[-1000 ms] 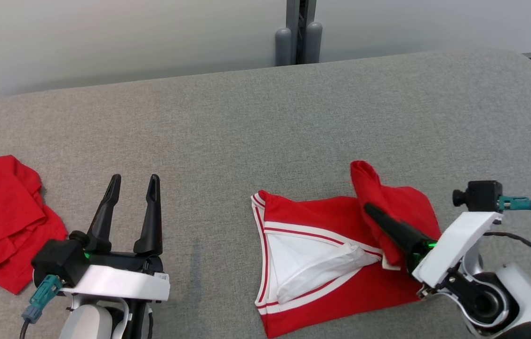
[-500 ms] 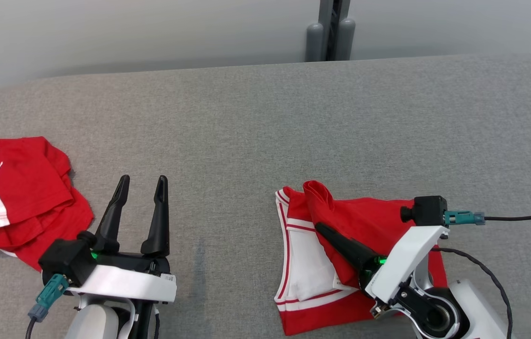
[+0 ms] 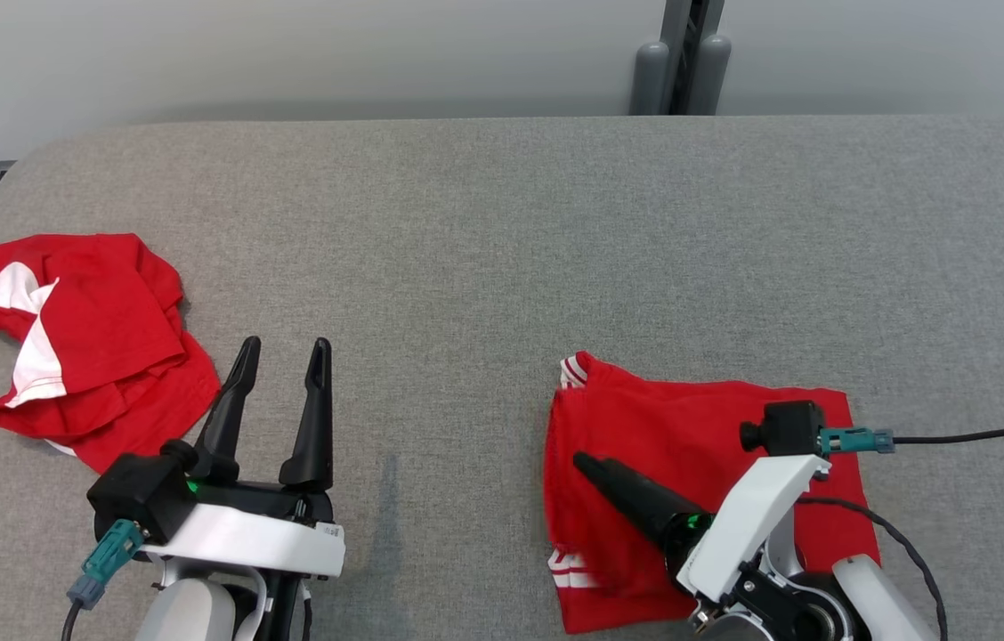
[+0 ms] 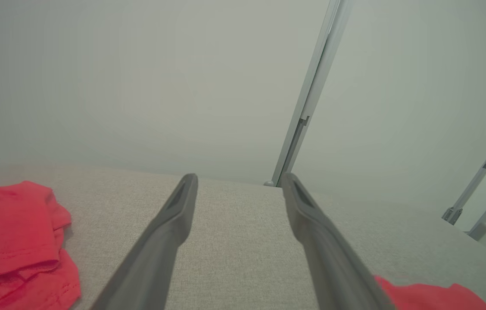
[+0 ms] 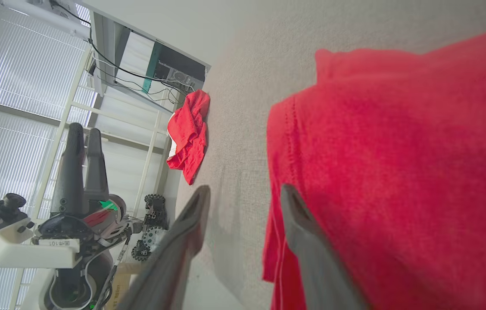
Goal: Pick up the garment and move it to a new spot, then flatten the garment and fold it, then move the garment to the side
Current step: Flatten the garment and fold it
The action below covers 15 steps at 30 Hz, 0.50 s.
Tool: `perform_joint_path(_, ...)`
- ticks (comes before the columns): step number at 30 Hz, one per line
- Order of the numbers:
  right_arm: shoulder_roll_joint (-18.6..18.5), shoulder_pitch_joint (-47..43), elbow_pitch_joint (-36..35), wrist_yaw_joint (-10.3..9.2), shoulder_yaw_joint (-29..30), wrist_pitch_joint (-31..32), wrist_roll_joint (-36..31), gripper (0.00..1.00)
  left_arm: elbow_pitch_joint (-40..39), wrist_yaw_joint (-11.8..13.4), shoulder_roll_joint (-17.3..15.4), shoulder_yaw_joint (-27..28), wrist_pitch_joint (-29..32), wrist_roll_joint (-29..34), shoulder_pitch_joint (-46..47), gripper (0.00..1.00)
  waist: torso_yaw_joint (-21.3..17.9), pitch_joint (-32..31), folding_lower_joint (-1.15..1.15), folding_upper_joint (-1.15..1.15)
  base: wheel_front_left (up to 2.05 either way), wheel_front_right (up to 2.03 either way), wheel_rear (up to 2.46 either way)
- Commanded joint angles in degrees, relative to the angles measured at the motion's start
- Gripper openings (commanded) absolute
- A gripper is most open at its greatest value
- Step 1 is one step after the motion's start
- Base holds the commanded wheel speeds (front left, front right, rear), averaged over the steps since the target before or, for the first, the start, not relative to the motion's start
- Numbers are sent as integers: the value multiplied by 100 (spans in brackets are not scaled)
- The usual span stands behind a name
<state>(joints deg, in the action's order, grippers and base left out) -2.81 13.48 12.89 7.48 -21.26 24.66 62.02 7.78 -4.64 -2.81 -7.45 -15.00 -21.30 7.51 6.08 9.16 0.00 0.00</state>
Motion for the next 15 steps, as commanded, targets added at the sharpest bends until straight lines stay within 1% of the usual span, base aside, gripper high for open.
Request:
perform_joint_path(1,-26,-53,31,2,-37,-42,34,100,4,20,-19,12,-24,-24,17,100,-2,-9,0,0,0,0,0)
perform_joint_path(4,-23,-45,34,2,-206,-103,17,100,19,28,-21,32,-24,2,-2,100,-22,-30,0,0,0,0,0)
perform_joint_path(10,-24,49,-293,2,-481,-223,409,100,52,9,-19,29,-24,53,-44,100,-115,-108,0,0,0,0,0)
perform_joint_path(15,-28,197,-580,2,-328,-392,313,100,51,-15,-20,29,-24,82,-87,100,-233,-179,0,0,0,0,0)
